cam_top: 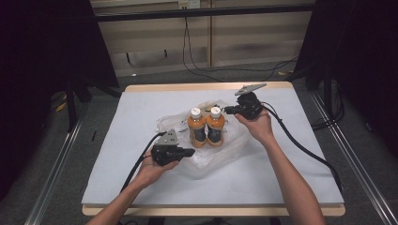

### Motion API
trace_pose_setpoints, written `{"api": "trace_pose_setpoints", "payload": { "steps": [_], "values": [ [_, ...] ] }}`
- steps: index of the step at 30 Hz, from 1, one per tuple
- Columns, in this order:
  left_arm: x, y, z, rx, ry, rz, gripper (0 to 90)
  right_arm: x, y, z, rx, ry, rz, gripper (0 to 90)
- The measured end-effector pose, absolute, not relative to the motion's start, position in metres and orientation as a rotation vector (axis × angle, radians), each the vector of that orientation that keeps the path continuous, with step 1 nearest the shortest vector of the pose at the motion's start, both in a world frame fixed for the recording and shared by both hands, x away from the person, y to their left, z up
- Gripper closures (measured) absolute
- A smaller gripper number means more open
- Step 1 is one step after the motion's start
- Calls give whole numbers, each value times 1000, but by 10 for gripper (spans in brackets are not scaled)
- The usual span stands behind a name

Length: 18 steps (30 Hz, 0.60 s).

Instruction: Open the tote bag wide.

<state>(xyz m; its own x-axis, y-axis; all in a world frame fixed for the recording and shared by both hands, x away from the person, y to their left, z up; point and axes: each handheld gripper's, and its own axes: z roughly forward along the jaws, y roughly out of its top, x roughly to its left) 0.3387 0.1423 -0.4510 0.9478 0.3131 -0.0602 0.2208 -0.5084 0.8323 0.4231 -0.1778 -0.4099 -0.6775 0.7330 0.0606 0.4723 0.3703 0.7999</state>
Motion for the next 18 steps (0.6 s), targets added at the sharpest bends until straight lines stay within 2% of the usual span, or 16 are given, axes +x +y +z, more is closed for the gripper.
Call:
{"api": "trace_pose_setpoints", "payload": {
  "steps": [5, 7, 9, 11, 12, 13, 16, 17, 18],
  "values": [
    [338, 154, -446, 2093, 409, 134, 891, 399, -195, -406, 1041, 2298, 1276, 900],
    [337, 156, -447, 2099, 415, 149, 832, 389, -202, -405, 1048, 2274, 1286, 900],
    [336, 157, -447, 2090, 420, 146, 814, 384, -206, -404, 1055, 2266, 1307, 900],
    [335, 158, -445, 2078, 430, 160, 689, 373, -213, -401, 1040, 2237, 1327, 869],
    [333, 159, -442, 2063, 441, 176, 638, 361, -218, -397, 1051, 2202, 1359, 697],
    [332, 160, -441, 2065, 433, 183, 617, 354, -221, -395, 1036, 2190, 1365, 670],
    [329, 163, -438, 2067, 447, 208, 473, 336, -228, -391, 1023, 2166, 1374, 394],
    [329, 163, -438, 2067, 447, 208, 438, 336, -228, -391, 1023, 2166, 1374, 394],
    [328, 166, -436, 2069, 462, 228, 379, 325, -235, -389, 1005, 2158, 1392, 306]
  ]
}}
